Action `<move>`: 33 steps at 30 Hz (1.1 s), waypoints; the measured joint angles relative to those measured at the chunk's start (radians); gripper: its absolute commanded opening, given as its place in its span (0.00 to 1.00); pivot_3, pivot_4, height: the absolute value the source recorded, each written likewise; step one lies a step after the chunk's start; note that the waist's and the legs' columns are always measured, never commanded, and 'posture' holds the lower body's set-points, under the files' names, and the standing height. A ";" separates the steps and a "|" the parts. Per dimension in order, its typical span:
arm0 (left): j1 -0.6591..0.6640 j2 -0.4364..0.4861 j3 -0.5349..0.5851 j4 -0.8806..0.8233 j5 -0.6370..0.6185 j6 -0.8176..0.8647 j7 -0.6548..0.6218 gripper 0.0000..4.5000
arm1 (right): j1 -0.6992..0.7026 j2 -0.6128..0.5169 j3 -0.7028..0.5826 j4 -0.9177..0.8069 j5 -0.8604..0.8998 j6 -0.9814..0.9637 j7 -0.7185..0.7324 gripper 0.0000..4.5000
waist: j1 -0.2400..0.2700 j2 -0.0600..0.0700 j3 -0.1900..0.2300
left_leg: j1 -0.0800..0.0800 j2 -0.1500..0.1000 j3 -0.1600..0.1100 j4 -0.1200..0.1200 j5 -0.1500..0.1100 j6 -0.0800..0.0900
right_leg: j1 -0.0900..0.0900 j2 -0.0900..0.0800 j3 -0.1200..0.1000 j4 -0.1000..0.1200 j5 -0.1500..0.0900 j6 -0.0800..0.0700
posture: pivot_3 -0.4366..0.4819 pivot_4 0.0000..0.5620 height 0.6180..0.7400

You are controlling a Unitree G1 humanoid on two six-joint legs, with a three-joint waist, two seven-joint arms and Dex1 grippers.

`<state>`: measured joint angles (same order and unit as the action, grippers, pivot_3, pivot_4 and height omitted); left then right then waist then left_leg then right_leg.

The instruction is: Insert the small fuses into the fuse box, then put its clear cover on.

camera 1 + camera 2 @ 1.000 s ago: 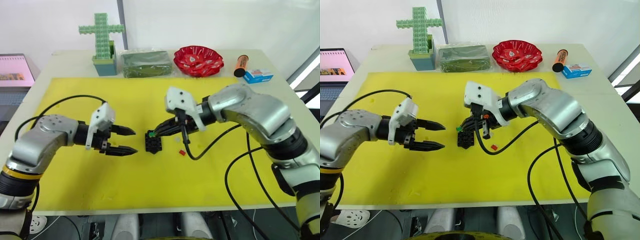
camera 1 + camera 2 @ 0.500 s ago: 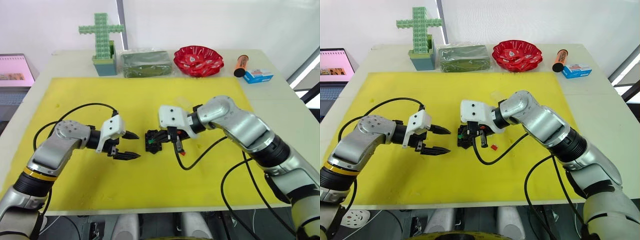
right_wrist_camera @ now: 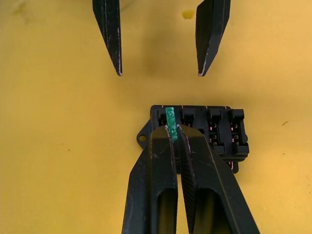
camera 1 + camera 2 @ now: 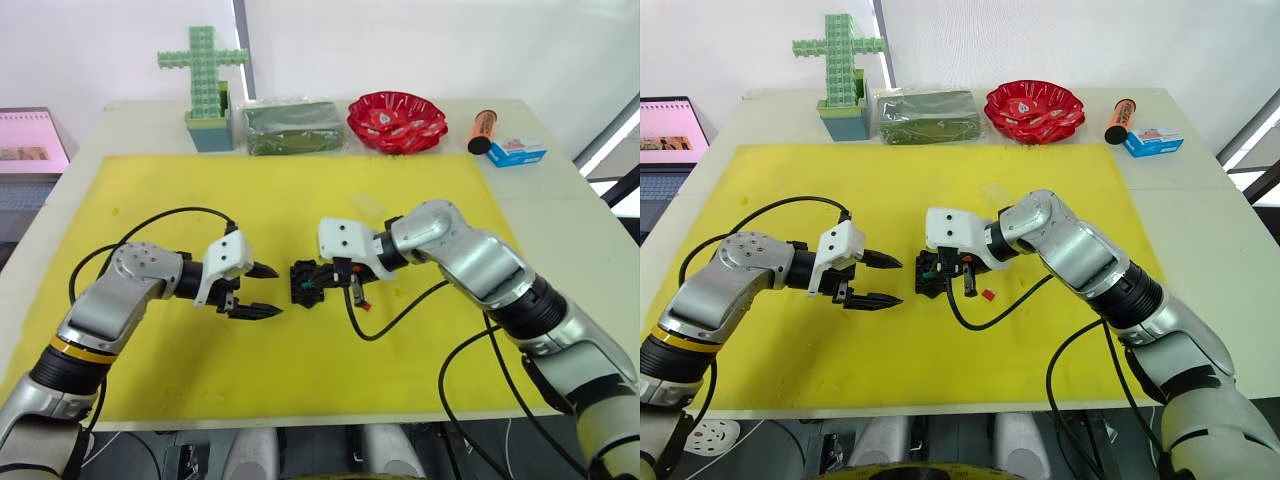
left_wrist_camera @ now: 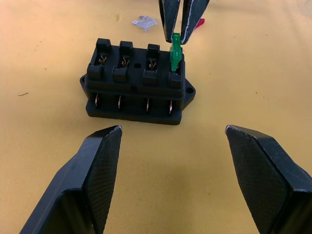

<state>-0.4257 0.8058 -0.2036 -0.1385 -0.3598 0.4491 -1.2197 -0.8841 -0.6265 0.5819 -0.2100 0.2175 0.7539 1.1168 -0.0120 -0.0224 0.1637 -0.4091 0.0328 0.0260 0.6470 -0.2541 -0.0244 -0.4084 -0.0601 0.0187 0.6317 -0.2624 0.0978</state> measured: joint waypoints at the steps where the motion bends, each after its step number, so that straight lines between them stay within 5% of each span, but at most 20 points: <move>1: 0.000 -0.001 0.000 0.000 0.000 0.000 0.000 0.79 | 0.000 0.002 -0.002 0.000 0.001 0.004 0.000 0.00 | 0.000 0.000 0.000 | 0.000 0.000 0.000 0.000 0.000 0.000 | 0.000 0.000 0.000 0.000 0.000 0.000 | 0.48 0.27 1.00; 33: -0.002 -0.023 0.000 0.012 0.010 -0.006 0.002 0.79 | 0.011 0.020 -0.010 -0.008 -0.007 0.065 -0.011 0.00 | 0.000 0.000 0.000 | 0.000 0.000 0.000 0.001 0.000 0.000 | 0.000 0.000 0.000 0.000 0.000 0.000 | 0.48 0.27 1.00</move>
<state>-0.4273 0.7832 -0.2034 -0.1263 -0.3496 0.4432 -1.2173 -0.8734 -0.6065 0.5719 -0.2180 0.2109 0.8194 1.1061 -0.0118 -0.0225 0.1636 -0.4091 0.0328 0.0259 0.6475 -0.2541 -0.0244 -0.4081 -0.0600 0.0186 0.6321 -0.2624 0.0980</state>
